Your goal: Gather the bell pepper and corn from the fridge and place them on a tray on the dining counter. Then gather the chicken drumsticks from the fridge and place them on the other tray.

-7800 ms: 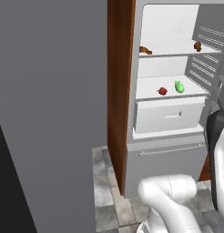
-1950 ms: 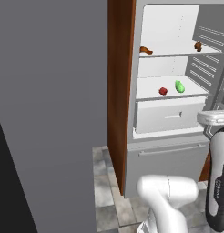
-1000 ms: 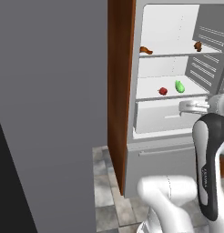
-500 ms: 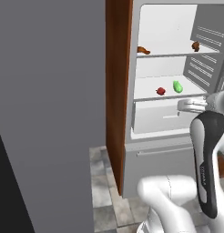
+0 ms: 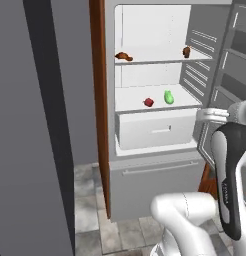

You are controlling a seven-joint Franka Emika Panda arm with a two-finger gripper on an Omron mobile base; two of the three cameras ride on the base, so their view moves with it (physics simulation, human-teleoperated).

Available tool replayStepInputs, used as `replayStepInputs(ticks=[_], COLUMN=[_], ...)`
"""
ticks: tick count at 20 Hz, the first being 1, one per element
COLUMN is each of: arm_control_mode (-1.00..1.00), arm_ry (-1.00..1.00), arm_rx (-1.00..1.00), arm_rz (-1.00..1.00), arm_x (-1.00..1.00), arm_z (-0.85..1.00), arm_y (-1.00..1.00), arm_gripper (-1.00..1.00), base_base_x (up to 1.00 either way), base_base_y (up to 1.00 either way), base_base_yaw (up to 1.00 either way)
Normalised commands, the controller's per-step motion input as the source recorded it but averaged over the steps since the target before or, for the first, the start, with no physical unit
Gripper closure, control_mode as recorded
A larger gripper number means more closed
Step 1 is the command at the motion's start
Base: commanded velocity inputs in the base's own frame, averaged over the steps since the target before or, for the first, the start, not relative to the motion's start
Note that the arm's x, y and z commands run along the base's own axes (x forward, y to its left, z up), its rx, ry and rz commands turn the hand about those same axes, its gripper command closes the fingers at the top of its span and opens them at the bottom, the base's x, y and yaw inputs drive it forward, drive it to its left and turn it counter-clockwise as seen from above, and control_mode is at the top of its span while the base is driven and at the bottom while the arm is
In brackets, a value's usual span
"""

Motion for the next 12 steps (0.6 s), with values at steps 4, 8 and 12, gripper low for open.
replayStepInputs(ticks=[4, 8, 12], arm_control_mode=[1.00, 1.00, 1.00], arm_ry=[0.00, 0.00, 0.00], arm_rx=[0.00, 0.00, 0.00], arm_rz=[0.00, 0.00, 0.00], arm_x=[0.00, 0.00, 0.00], arm_z=[0.00, 0.00, 0.00], arm_y=[0.00, 0.00, 0.00], arm_gripper=[-1.00, -1.00, -1.00], base_base_x=[0.25, 0.88, 0.97], base_base_y=[-0.13, 0.01, -0.04], base_base_yaw=[0.00, 0.00, 0.00])
